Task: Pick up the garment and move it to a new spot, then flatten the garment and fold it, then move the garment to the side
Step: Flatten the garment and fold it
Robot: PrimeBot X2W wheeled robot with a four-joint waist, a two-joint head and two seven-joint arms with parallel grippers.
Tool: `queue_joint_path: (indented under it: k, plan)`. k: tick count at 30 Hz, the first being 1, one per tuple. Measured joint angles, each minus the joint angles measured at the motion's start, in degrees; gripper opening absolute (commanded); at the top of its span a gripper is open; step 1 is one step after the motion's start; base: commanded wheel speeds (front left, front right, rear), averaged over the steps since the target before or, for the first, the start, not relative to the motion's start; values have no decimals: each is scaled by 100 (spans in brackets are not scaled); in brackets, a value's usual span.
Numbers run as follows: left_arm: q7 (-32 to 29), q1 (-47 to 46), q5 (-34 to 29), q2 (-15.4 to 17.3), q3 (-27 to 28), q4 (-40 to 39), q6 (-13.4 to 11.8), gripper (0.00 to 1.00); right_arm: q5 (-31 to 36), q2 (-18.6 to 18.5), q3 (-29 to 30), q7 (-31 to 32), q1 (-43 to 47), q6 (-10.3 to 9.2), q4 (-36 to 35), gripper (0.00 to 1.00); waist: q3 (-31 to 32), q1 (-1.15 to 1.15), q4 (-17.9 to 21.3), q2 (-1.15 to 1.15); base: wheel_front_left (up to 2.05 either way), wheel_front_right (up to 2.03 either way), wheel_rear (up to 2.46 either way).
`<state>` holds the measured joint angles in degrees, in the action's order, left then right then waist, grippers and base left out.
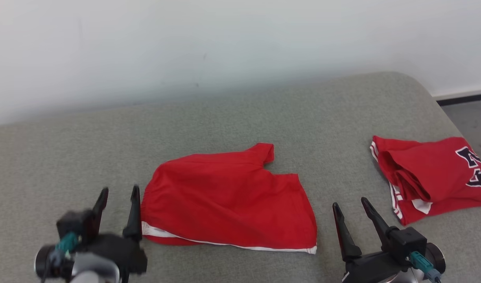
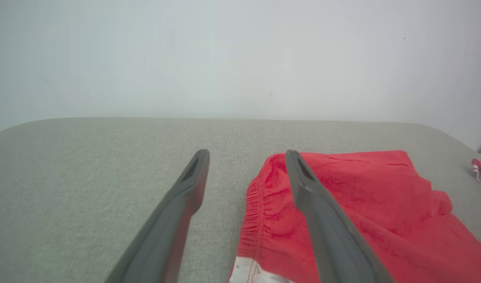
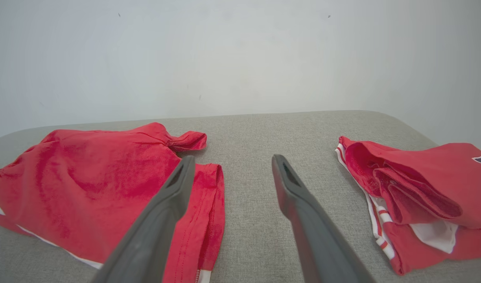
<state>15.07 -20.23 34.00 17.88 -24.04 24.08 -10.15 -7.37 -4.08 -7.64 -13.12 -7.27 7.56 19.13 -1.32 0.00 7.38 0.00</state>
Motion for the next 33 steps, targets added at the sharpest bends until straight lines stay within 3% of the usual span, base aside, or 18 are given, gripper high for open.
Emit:
queue_joint_path:
  k: [7,15,33]
  plan:
    - [-1,1356,-914,-279,821,-1179,-3,100,7,0,65,9,206,0,2,100,274,0,-176,0,0,0,0]
    - [0,2354,-1635,-728,1384,-1750,162,100,-19,-55,96,8,493,0,9,100,539,0,-275,0,0,0,0]
    - [1,2911,-2186,-1199,2051,-1831,723,100,-36,31,92,78,866,0,-35,100,745,-1,-376,0,0,0,0]
